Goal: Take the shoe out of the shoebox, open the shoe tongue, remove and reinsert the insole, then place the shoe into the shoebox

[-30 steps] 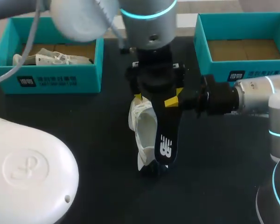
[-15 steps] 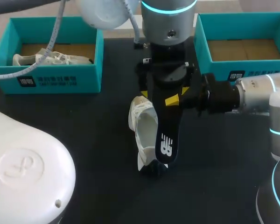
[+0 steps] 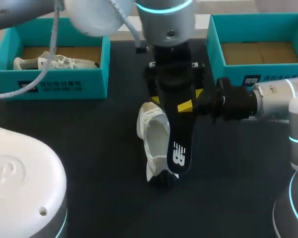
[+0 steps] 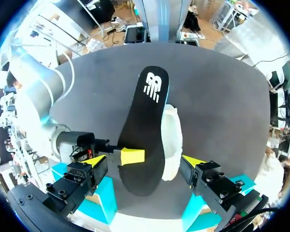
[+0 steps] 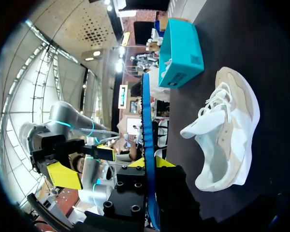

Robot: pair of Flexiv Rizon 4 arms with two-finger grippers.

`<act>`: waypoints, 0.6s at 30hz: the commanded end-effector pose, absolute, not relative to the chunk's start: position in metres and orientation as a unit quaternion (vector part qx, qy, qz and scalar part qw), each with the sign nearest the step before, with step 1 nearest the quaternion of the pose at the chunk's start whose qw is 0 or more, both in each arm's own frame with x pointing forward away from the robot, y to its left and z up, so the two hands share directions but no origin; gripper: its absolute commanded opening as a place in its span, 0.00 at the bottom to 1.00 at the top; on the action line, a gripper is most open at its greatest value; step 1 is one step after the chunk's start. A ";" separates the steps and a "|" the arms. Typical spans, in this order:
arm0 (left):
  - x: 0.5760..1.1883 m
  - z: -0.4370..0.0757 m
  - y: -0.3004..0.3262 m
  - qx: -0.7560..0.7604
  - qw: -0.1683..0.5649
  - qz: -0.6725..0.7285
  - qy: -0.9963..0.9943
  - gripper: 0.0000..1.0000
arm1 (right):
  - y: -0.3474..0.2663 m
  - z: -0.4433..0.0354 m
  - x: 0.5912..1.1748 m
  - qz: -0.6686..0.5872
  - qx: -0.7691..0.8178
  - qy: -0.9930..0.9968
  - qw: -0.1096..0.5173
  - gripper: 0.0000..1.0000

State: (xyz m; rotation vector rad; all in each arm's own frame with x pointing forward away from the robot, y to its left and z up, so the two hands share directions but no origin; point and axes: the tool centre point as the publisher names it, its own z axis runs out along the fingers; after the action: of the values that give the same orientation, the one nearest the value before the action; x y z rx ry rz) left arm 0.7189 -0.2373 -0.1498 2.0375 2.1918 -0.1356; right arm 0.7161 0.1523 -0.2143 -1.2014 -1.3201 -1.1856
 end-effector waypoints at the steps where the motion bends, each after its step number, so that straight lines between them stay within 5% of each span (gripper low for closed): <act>1: 0.719 -0.155 -0.205 0.659 0.184 -0.179 0.707 1.00 | 0.149 -0.213 0.716 -0.484 -0.493 -0.542 0.479 0.00; 13: 0.704 -0.149 -0.186 0.642 0.279 -0.270 0.661 1.00 | 0.144 -0.212 0.718 -0.478 -0.492 -0.544 0.483 0.00; 18: 0.707 -0.145 -0.181 0.617 0.246 -0.358 0.657 1.00 | 0.142 -0.212 0.720 -0.477 -0.491 -0.546 0.483 0.00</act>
State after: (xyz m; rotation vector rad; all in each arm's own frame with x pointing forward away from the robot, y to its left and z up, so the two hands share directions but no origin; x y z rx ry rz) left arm 0.6969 -0.1998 -0.1381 1.9123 2.0325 -0.5868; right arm 0.7186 0.1428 -0.2122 -1.1972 -1.3284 -1.1671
